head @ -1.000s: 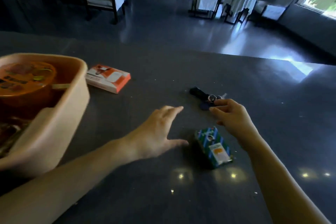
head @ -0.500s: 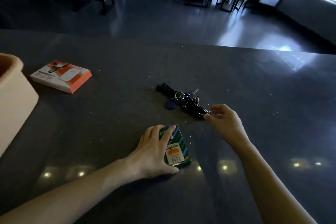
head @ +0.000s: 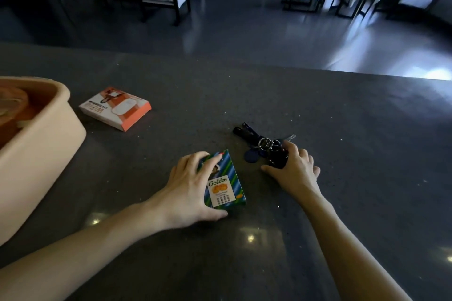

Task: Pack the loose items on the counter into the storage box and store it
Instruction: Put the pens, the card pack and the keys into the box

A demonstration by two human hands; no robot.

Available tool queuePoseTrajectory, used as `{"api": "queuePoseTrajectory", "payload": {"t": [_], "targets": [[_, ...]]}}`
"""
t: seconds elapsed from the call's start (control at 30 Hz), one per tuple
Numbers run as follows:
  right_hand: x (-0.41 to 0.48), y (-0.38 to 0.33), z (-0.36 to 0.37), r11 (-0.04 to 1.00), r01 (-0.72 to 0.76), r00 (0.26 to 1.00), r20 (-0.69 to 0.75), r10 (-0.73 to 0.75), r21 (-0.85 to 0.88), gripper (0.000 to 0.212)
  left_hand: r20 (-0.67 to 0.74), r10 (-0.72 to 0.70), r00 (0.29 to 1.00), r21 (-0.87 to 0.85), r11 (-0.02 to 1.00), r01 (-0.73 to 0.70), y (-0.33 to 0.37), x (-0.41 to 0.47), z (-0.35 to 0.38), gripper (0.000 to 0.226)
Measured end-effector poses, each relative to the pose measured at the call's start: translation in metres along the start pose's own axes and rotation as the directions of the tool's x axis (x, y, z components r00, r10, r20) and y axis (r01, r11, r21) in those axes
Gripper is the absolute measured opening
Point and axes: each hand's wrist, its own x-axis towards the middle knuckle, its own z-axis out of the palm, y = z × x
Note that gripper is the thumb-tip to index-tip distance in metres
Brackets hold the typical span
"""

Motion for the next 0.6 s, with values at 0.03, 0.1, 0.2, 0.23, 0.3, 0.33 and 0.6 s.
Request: {"api": "queuePoseTrajectory", "payload": {"t": [0.03, 0.1, 0.2, 0.23, 0.3, 0.33, 0.6], "targets": [[0.002, -0.002, 0.001, 1.0, -0.011, 1.0, -0.008, 0.011, -0.02, 0.085, 0.009, -0.007, 1.0, -0.001, 1.0, 0.007, -0.001, -0.001, -0.001, 0.108], [0.005, -0.008, 0.002, 0.995, -0.041, 0.999, -0.028, 0.038, -0.093, 0.081, 0.025, -0.023, 0.999, 0.002, 1.0, 0.023, -0.001, -0.003, -0.003, 0.109], [0.014, -0.02, 0.005, 0.986, -0.081, 0.995, -0.07, 0.072, -0.143, 0.059, 0.033, -0.036, 0.999, 0.001, 0.999, 0.036, -0.003, -0.004, -0.007, 0.109], [0.018, -0.023, 0.006, 0.989, -0.084, 0.995, -0.07, 0.076, -0.126, 0.053, 0.034, -0.044, 0.998, -0.001, 0.999, 0.044, -0.003, -0.004, -0.008, 0.109], [0.022, -0.028, 0.007, 0.996, -0.061, 0.996, -0.065, 0.058, -0.061, 0.042, 0.034, -0.056, 0.998, 0.0, 0.998, 0.056, -0.003, -0.003, -0.012, 0.108], [0.023, -0.03, 0.008, 0.999, -0.04, 0.997, -0.074, 0.038, -0.024, 0.036, 0.034, -0.061, 0.998, 0.001, 0.998, 0.061, -0.003, -0.003, -0.014, 0.108], [0.015, -0.03, 0.009, 0.982, 0.068, 0.991, -0.124, -0.046, 0.175, 0.012, 0.028, -0.077, 0.997, -0.009, 0.997, 0.078, -0.008, -0.005, -0.022, 0.106]]}}
